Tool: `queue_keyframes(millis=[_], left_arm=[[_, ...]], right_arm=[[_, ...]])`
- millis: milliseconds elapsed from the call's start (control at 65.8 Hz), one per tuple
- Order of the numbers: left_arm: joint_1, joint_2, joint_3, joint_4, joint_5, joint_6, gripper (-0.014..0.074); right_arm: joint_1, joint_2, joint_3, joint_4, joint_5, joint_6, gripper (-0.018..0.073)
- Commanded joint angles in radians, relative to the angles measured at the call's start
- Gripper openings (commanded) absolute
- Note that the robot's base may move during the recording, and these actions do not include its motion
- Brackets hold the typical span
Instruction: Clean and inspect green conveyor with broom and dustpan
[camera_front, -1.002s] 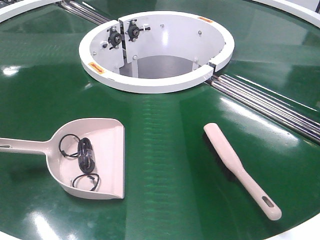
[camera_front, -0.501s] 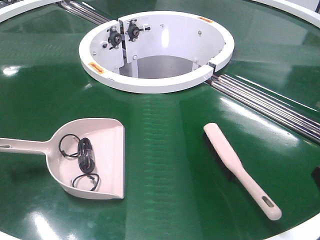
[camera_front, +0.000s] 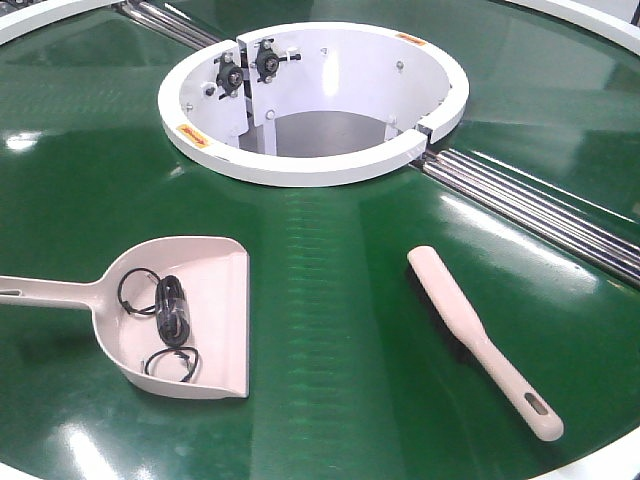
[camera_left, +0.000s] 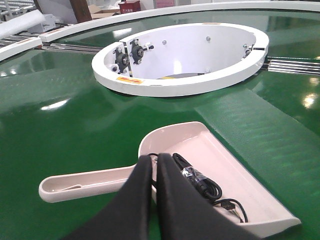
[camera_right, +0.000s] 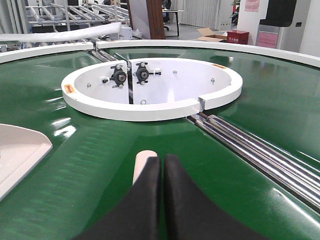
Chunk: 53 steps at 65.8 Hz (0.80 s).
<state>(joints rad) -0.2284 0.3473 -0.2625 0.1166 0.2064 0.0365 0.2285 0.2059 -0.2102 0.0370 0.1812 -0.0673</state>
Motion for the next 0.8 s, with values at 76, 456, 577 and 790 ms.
queue_keyframes(millis=[76,456,577,790], left_arm=[[-0.005,0.005,-0.025,-0.001,-0.084,-0.005,-0.0008],[0.03,-0.029,0.106,-0.095,-0.162,-0.005,-0.0008],[0.068,-0.123,0.214,-0.151,-0.236,-0.005,-0.0007],[0.068,-0.339,0.301,-0.14,-0.226,-0.01,-0.0007]], right_arm=[[-0.006,0.011,-0.026,-0.002,-0.071,-0.007,-0.0008],[-0.006,0.011,-0.026,-0.002,-0.071,-0.007,-0.0008],[-0.006,0.011,-0.026,-0.002,-0.071,-0.007,-0.0008],[-0.006,0.011,-0.026,-0.002,-0.071,-0.007,-0.0008]])
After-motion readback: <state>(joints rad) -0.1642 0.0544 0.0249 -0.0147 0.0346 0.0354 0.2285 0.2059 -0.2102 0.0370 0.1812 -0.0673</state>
